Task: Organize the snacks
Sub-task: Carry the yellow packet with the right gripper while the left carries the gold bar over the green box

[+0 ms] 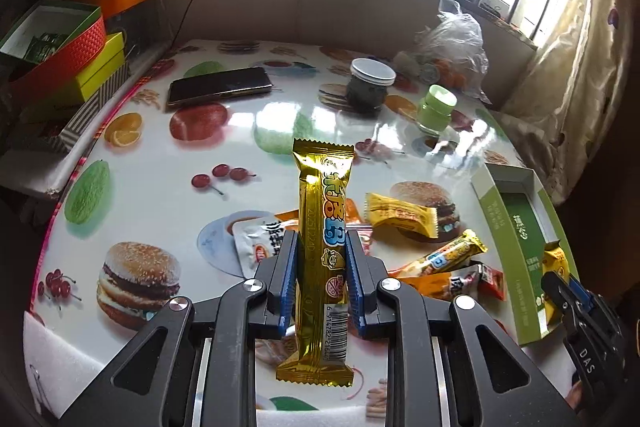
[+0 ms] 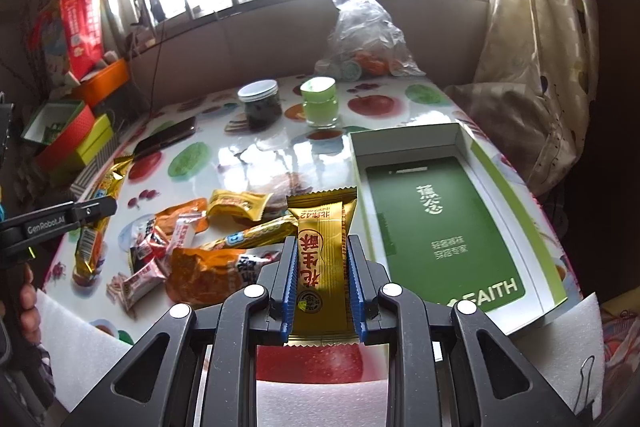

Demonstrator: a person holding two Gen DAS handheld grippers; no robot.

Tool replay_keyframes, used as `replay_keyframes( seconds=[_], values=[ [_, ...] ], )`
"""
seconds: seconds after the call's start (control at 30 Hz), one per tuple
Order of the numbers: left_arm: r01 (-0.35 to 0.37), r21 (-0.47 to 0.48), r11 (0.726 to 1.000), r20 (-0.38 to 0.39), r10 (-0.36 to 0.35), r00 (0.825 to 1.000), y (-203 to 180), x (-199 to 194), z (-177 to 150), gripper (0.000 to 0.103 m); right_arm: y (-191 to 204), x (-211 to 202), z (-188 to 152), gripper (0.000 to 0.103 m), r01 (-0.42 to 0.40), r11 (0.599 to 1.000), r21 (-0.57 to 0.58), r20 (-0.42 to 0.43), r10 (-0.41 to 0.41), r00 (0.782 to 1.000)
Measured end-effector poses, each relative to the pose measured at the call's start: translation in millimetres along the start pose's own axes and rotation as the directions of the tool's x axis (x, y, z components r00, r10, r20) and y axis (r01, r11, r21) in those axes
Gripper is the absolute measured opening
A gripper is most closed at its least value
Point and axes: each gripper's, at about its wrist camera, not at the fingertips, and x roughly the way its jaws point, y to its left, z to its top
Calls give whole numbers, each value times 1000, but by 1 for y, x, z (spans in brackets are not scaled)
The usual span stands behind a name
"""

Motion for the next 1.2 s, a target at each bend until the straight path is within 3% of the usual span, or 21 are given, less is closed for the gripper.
replay_keyframes(
  seconds=[0.47, 0.9, 1.2],
  values=[
    [95, 94, 991, -25, -93, 995, -65, 10, 8, 24, -36, -8, 11, 22, 61, 997, 37, 17, -61, 998],
    [203, 168, 965, -70, -194, 979, -138, 26, 8, 24, -82, 0, 14, 22, 106, 989, 105, -5, -106, 994],
    [234, 211, 949, -104, -216, 971, -173, 38, 4, 24, -105, 5, 10, 22, 132, 982, 131, -28, -129, 991]
  ],
)
